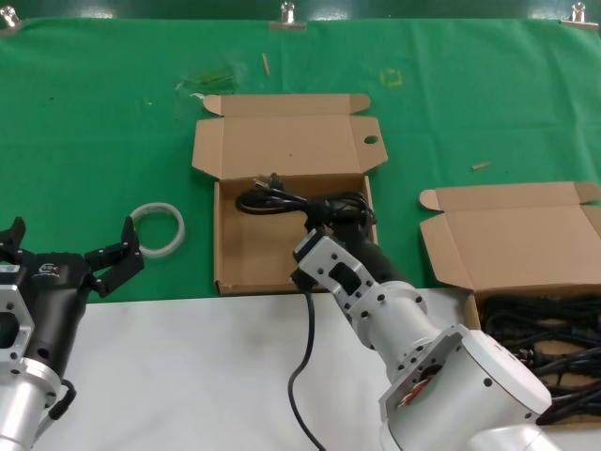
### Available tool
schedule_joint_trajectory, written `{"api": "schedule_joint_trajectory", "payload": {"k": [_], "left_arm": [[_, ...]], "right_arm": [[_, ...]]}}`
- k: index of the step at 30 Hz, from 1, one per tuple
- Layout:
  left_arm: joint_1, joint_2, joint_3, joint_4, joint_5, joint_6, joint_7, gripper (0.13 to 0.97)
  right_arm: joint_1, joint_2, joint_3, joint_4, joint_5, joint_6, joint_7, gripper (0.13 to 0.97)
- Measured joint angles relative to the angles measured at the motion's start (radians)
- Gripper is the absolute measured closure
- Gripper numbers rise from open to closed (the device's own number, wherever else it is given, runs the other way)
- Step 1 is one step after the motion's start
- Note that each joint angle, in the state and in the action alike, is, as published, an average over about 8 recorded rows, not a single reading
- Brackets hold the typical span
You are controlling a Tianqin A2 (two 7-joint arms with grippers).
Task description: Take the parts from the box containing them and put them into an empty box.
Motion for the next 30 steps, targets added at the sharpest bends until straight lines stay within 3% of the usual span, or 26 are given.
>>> {"api": "schedule_joint_trajectory", "payload": {"k": [21,30], "left_arm": [[0.0,0.0,0.0,0.0,0.0,0.0,0.0,0.132],[0.0,0.0,0.0,0.0,0.0,0.0,0.0,0.132]], "right_arm": [[0.0,0.001,0.009,-0.009,0.0,-0.016,0.028,0.901],[0.0,0.001,0.009,-0.009,0.0,-0.016,0.028,0.784]]}}
